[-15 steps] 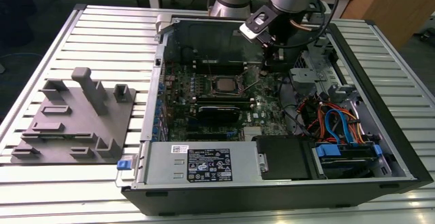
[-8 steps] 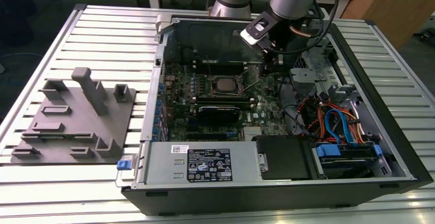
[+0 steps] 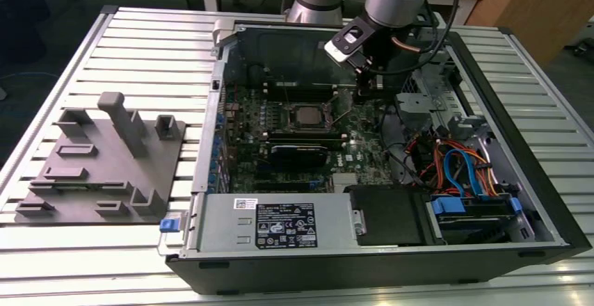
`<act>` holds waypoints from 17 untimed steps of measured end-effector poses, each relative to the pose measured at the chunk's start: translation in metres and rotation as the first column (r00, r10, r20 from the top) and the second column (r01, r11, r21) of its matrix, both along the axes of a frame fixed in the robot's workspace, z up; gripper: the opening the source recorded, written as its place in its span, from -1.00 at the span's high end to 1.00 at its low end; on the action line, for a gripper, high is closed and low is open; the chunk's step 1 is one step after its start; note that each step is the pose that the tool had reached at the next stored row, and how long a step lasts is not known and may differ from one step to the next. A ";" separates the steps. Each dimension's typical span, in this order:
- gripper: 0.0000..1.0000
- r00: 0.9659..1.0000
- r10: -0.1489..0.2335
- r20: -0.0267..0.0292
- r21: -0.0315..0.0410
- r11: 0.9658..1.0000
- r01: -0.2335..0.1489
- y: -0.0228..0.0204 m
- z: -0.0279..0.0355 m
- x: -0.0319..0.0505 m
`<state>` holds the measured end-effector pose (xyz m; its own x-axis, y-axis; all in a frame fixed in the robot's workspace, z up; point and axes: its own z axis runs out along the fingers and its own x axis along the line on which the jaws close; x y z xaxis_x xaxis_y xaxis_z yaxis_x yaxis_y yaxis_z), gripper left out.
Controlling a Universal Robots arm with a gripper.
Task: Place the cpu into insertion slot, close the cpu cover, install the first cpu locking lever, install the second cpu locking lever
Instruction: 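Close the cpu cover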
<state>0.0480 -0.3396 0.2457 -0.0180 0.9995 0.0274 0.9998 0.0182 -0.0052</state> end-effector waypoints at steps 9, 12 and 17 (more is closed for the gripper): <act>0.80 1.000 0.000 0.000 0.000 1.000 0.000 0.0000 -0.0001 -0.0046; 0.80 1.000 0.000 0.000 0.000 1.000 0.000 0.0000 -0.0001 -0.0047; 0.80 1.000 0.000 0.000 0.000 1.000 0.000 0.0000 -0.0001 -0.0064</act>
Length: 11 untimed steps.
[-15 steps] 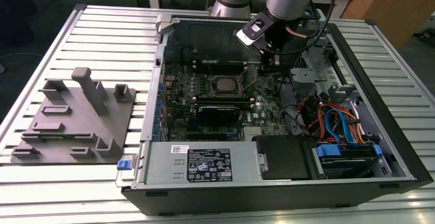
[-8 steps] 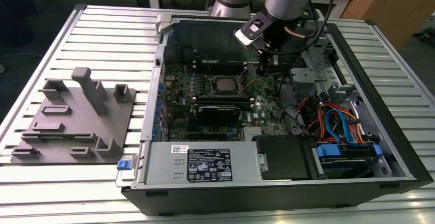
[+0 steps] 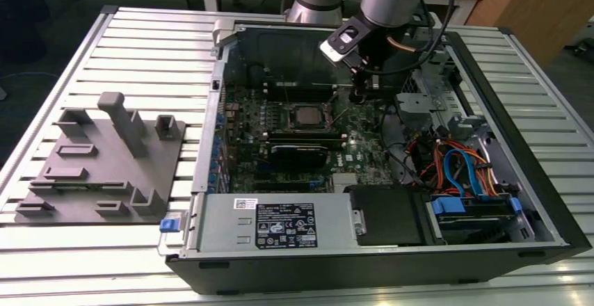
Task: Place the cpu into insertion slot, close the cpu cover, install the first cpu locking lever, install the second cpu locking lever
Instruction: 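Close the cpu cover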
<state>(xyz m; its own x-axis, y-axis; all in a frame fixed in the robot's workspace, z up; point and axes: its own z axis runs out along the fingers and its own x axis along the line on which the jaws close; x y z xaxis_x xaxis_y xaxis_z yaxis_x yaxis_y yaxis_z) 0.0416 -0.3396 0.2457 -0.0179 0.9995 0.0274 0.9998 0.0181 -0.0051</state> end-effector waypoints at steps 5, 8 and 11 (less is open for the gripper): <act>0.80 1.000 0.000 0.000 0.000 1.000 0.000 0.0000 0.0000 -0.0048; 0.80 1.000 0.000 0.000 0.000 1.000 0.000 0.0000 0.0000 -0.0083; 0.80 1.000 0.000 0.000 0.000 1.000 0.000 0.0000 0.0000 -0.0114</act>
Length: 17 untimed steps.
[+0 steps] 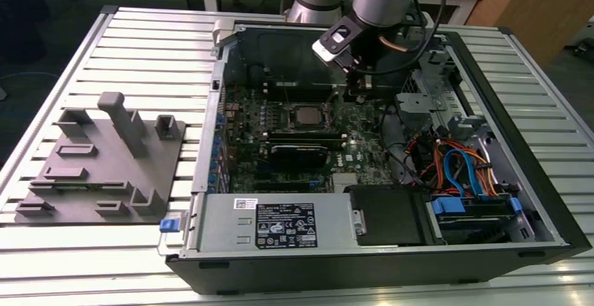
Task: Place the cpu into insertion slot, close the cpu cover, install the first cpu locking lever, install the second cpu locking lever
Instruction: 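Close the cpu cover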
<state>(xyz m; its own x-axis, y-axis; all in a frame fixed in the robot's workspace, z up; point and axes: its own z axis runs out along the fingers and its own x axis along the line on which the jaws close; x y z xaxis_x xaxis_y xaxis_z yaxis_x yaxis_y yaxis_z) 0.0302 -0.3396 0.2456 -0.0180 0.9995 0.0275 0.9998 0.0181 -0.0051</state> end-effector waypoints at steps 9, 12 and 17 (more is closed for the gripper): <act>0.80 1.000 0.000 0.000 0.000 1.000 0.000 0.0000 0.0000 -0.0044; 0.80 1.000 0.000 0.000 0.000 1.000 0.000 0.0000 0.0000 -0.0051; 0.80 1.000 0.000 0.000 0.000 1.000 0.000 0.0000 0.0000 -0.0062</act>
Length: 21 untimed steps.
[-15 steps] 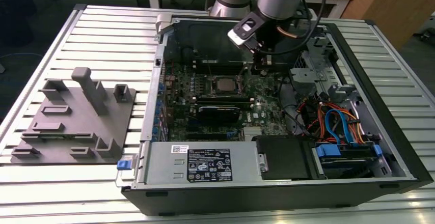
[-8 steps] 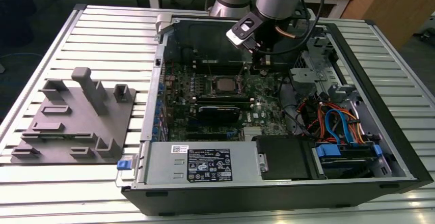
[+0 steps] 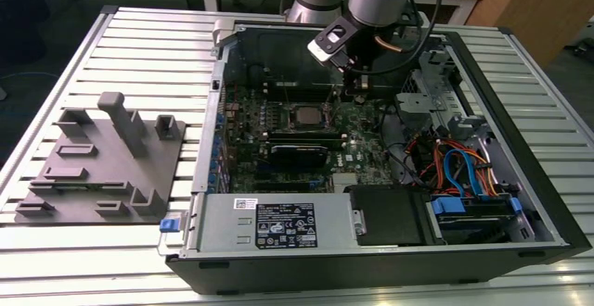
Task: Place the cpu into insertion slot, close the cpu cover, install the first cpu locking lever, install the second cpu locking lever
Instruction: 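Close the cpu cover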
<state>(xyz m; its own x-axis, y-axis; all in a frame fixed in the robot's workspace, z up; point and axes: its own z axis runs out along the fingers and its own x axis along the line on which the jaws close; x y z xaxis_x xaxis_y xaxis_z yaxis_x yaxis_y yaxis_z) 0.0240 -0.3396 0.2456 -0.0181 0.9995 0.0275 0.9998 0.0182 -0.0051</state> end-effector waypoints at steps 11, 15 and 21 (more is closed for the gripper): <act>0.80 1.000 0.000 0.000 0.000 1.000 0.000 0.0000 -0.0003 -0.0014; 0.80 1.000 0.000 0.000 0.000 1.000 0.000 0.0000 -0.0003 -0.0021; 0.80 1.000 0.000 0.000 0.000 1.000 0.000 0.0000 -0.0003 -0.0048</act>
<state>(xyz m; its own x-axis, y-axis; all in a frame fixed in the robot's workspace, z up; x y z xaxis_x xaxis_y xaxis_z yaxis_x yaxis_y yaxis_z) 0.0192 -0.3396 0.2453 -0.0180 0.9995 0.0276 0.9998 0.0182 -0.0051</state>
